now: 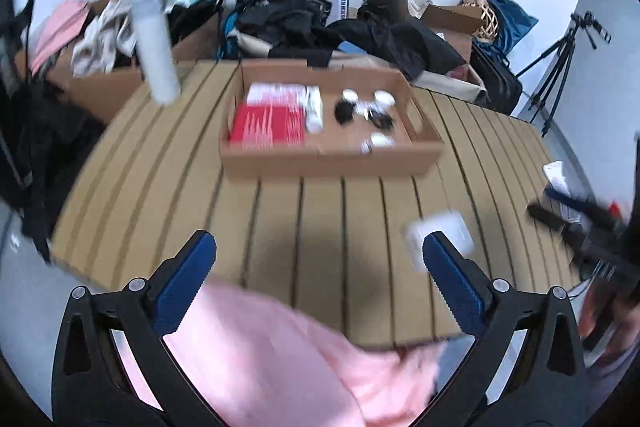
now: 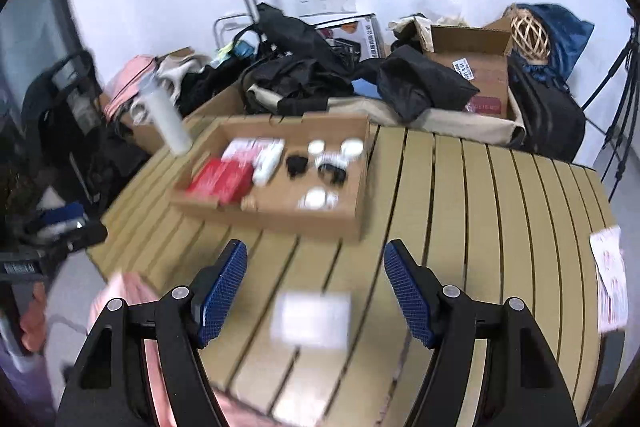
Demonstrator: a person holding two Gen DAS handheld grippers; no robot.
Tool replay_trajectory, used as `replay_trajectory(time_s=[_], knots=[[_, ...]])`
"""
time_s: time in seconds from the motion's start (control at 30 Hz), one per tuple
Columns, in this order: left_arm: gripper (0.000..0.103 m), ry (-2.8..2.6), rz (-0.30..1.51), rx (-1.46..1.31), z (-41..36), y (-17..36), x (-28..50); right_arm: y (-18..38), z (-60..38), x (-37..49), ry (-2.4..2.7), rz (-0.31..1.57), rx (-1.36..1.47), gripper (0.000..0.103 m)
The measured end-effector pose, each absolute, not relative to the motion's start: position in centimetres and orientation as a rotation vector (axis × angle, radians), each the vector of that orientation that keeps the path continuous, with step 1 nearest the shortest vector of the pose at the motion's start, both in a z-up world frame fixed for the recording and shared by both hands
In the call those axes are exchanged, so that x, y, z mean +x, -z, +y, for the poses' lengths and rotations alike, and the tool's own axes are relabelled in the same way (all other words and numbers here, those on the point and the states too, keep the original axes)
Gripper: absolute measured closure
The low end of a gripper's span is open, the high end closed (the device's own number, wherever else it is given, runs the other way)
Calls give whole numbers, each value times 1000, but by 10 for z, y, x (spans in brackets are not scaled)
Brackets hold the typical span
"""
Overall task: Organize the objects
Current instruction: 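Grasp the translucent white plastic container with both tools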
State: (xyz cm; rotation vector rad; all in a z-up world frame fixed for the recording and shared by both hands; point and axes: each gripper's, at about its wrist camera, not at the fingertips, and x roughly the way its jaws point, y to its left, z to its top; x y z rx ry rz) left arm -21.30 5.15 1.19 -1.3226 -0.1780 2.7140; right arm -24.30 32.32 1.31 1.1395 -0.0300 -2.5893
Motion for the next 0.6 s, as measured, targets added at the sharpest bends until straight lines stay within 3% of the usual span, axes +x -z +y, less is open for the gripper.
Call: replay_trajectory(time_s=[0.1,0.23,0.47,0.5,0.6], knots=[[0,-2652,-230,-1336,64,12,-177,21,330,-198,2541,-127,1170,28],[0,-2595,-113,-1386,91,36,-174,60,338,-179,2505,-203,1271,28],[4,-2483,-214,-1333,112,51,-216,63,349,-206,2544,-235,1283,28],[6,-2446,-205,-1339,118,58,-225,66,348,-215,2546,-231,1291,30],[30,-2367,-166,-1392,142,82,-255,79,350,-238,2520,-300,1317,43]])
